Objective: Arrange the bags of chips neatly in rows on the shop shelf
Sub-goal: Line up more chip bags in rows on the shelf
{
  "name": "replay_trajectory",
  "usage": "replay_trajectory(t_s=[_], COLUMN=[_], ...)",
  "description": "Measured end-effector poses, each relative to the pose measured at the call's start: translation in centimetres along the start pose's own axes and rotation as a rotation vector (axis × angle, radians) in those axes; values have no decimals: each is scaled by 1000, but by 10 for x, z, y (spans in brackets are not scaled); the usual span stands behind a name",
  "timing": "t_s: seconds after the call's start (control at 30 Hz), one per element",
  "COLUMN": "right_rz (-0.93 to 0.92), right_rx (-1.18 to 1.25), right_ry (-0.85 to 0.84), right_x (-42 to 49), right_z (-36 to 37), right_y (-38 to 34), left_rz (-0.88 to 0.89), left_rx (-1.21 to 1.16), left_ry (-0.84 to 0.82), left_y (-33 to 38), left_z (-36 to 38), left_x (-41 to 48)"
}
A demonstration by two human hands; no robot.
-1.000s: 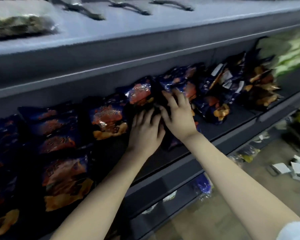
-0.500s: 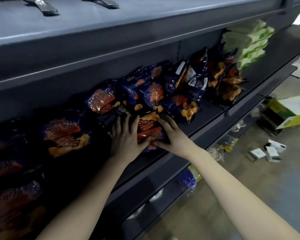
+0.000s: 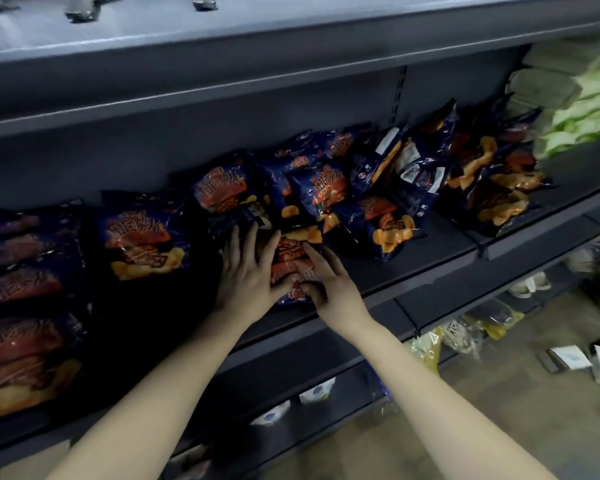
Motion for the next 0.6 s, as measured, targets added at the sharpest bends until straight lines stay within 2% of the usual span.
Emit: replay_trajectory(t_s=[0.07,0.13,0.17,0.23,0.3,0.33,0.5,0.6], right_rz=[-7,-59,-96,-152,-171,-175,-163,-178], right_rx=[96,191,222,306,413,458,653,707], right_ry=[61,135,172,215,196,177,97,2], right_x=[-1,-4,-7,-12,-15,-14,-10,-8], right_z=[-2,-7,-9,-11,-9,-7,12,29], right_y=[-1,-5,-7,-11,-20,-25,-62,-79], left_rz=[-38,-107,-167,-308,-466,-545,-787,-825], left_rx=[-13,-142,-266,-661,-1039,-1133,-1406,-1493], left_ry=[17,49,64,76,128,133,128,232], left_y=[6,14,18,22,20,16,-12,-35], left_z=[-4,-11,-12,-17,-28,-33,-54,-71], left_x=[-12,-31,-41,-61,-73,-77,-100,-115])
Point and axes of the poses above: each hand's wrist, its own x-axis towards the middle knuckle, its own z-axis out of the palm, y = z × x, the point moved 2 cm from there along x, towards the middle knuckle, and after that the axes turned 2 degrees about x, right-handed, at the moved point
